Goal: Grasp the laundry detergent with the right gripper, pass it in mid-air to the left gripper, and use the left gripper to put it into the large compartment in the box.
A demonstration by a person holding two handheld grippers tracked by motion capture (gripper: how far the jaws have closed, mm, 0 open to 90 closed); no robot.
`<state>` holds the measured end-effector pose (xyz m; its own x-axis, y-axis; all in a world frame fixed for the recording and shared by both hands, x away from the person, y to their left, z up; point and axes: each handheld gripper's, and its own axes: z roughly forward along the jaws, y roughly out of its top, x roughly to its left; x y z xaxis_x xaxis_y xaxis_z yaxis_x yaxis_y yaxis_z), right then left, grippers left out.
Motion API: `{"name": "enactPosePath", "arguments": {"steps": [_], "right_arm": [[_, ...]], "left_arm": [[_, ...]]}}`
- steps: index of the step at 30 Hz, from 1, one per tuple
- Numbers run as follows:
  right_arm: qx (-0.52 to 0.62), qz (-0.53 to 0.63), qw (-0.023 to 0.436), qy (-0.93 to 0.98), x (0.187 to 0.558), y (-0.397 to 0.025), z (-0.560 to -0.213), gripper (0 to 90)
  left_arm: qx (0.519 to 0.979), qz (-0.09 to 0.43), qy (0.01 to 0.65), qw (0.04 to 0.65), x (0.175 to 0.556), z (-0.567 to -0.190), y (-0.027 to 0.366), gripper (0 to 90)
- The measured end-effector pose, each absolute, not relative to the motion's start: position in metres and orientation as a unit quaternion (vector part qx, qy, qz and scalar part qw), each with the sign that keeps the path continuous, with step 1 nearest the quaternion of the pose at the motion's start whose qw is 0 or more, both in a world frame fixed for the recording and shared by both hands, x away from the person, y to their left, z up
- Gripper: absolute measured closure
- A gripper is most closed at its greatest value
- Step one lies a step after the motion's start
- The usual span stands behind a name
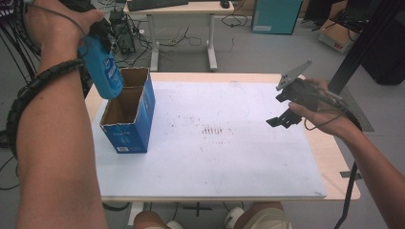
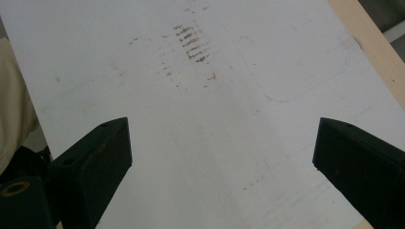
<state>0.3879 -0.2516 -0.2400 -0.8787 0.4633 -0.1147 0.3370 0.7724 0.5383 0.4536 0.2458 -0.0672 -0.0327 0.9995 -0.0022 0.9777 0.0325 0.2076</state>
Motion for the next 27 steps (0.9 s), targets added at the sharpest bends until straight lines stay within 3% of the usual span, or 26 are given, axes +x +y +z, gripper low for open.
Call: {"name": "enactPosePath", "arguments": {"steps": [27], "right_arm": [[0.211, 0.249, 0.119, 0.938, 0.391, -0.251, -0.245, 6.0]], "left_arm": [[0.689, 0.056, 0.719, 0.07, 0.461, -0.134, 0.247, 37.0]]}}
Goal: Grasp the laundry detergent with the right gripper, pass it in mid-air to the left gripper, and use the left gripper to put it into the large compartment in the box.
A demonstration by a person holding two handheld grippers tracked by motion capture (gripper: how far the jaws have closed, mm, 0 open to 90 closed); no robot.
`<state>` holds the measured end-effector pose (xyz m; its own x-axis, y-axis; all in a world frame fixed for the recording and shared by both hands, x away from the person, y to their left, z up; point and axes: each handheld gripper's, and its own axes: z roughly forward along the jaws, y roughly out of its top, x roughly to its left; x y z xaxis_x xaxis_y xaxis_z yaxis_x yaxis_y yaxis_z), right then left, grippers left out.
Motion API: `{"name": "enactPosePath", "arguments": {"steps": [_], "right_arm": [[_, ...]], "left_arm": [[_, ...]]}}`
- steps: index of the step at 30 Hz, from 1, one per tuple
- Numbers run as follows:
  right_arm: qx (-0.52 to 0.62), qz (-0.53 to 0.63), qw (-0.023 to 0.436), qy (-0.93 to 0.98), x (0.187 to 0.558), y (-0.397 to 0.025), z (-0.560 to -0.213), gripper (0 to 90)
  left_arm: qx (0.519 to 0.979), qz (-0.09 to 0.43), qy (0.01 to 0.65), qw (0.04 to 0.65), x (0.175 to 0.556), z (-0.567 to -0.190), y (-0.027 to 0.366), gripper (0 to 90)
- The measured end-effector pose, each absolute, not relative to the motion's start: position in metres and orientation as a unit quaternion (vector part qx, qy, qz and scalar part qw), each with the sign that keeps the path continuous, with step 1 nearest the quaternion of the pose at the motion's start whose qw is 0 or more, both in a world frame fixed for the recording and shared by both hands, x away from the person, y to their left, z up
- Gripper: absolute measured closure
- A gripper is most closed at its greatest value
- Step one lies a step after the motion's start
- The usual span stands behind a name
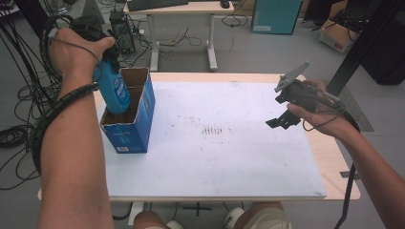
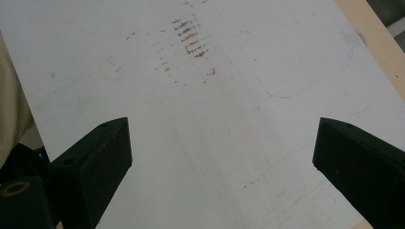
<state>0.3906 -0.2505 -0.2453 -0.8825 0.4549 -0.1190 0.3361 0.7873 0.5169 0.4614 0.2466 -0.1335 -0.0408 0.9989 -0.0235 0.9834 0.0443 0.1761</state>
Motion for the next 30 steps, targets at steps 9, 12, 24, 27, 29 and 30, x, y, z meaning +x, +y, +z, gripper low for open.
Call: {"name": "enactPosePath", "arguments": {"steps": [9, 12, 24, 27, 29, 30], "right_arm": [[0.211, 0.245, 0.119, 0.939, 0.39, -0.251, -0.246, 6.0], [0.21, 0.247, 0.121, 0.938, 0.391, -0.252, -0.248, 6.0], [0.216, 0.245, 0.12, 0.937, 0.392, -0.252, -0.255, 6.0], [0.213, 0.242, 0.118, 0.939, 0.394, -0.253, -0.256, 6.0], [0.215, 0.242, 0.117, 0.939, 0.394, -0.253, -0.257, 6.0], [0.217, 0.239, 0.115, 0.939, 0.394, -0.252, -0.257, 6.0]], "left_arm": [[0.685, 0.052, 0.723, 0.073, 0.462, -0.16, 0.244, 37.0], [0.685, 0.056, 0.722, 0.076, 0.462, -0.168, 0.242, 37.0], [0.695, 0.061, 0.713, 0.071, 0.463, -0.205, 0.241, 37.0], [0.696, 0.061, 0.712, 0.07, 0.464, -0.213, 0.24, 37.0], [0.697, 0.06, 0.711, 0.068, 0.464, -0.218, 0.24, 37.0], [0.698, 0.06, 0.71, 0.067, 0.464, -0.22, 0.24, 37.0]]}}
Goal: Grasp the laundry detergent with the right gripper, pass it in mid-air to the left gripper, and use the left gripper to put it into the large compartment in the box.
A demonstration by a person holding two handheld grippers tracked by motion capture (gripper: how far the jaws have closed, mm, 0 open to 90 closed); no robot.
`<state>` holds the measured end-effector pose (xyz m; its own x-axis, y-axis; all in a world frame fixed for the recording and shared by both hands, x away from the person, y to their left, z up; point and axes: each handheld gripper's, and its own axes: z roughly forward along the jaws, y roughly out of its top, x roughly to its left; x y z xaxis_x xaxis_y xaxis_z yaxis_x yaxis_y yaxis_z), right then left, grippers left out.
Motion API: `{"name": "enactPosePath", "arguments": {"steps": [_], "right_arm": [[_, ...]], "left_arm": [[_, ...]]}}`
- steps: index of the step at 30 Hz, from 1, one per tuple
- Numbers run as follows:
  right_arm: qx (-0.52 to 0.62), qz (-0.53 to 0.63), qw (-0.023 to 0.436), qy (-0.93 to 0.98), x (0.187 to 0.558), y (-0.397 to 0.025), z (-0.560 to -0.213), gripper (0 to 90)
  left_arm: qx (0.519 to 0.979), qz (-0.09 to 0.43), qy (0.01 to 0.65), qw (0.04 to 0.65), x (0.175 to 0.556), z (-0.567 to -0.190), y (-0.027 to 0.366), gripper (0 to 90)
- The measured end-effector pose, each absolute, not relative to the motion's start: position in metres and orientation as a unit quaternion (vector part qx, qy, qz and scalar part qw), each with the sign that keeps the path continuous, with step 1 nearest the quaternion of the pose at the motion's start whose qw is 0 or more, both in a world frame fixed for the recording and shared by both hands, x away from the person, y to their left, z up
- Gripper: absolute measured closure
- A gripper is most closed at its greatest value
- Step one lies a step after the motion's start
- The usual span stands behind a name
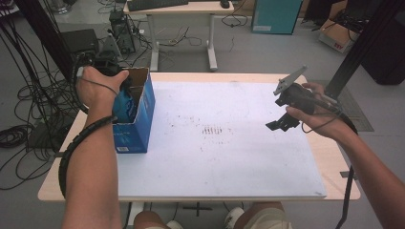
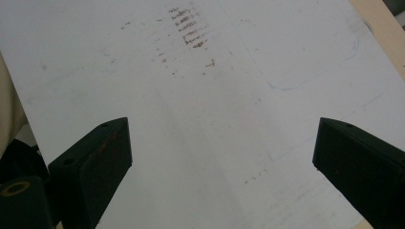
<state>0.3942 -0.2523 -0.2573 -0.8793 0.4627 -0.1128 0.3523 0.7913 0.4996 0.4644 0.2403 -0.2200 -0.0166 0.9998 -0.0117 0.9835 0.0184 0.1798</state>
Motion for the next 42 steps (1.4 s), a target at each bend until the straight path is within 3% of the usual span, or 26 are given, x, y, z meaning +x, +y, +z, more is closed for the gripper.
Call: {"name": "enactPosePath", "arguments": {"steps": [42], "right_arm": [[0.223, 0.235, 0.116, 0.939, 0.4, -0.255, -0.269, 6.0]], "left_arm": [[0.717, 0.057, 0.692, 0.059, 0.463, -0.271, 0.237, 36.9]]}}
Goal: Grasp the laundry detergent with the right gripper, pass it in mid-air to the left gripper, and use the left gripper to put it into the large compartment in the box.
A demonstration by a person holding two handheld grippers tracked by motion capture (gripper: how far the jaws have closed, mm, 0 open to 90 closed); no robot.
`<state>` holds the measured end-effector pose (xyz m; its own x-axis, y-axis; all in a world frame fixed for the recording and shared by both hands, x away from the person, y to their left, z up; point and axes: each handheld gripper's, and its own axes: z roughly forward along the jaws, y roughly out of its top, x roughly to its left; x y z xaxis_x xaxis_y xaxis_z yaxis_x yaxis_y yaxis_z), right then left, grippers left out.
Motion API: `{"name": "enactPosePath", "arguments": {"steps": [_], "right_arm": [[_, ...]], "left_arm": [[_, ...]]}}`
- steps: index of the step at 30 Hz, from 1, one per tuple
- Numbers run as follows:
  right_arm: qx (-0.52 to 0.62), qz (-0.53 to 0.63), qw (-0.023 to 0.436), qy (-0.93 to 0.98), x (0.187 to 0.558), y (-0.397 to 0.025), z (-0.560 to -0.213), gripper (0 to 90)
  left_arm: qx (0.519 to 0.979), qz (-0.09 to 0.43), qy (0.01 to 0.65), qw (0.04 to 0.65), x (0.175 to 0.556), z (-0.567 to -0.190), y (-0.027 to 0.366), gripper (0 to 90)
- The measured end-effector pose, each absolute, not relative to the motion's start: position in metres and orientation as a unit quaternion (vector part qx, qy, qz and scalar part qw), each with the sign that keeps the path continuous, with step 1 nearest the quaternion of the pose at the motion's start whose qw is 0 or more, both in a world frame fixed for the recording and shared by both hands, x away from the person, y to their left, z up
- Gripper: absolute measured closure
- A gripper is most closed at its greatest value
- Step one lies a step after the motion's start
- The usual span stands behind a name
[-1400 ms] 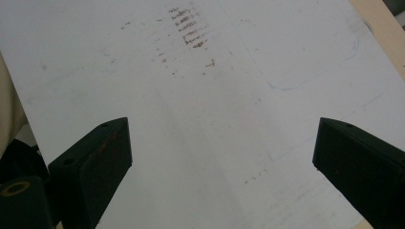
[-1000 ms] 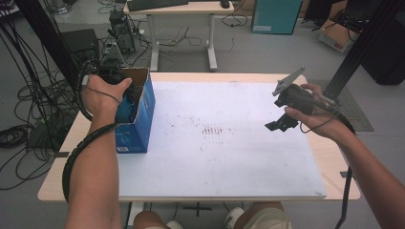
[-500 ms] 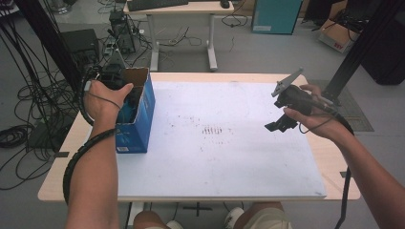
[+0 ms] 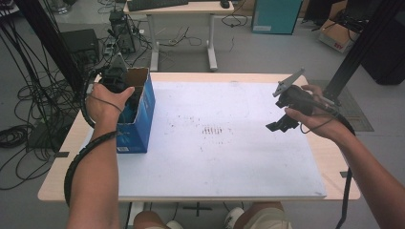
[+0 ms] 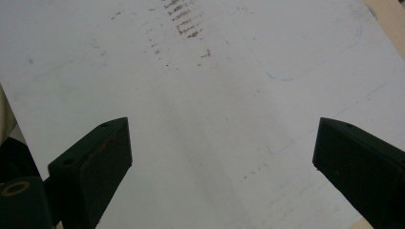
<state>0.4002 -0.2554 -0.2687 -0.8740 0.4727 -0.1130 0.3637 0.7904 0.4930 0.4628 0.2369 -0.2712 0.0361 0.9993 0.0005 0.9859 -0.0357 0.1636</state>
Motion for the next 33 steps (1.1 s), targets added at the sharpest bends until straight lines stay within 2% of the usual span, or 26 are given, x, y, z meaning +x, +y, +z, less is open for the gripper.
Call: {"name": "enactPosePath", "arguments": {"steps": [33], "right_arm": [[0.218, 0.222, 0.12, 0.943, 0.4052, -0.2496, -0.2615, 6.0]], "left_arm": [[0.72, 0.053, 0.689, 0.061, 0.4597, -0.2768, 0.239, 36.8]]}}
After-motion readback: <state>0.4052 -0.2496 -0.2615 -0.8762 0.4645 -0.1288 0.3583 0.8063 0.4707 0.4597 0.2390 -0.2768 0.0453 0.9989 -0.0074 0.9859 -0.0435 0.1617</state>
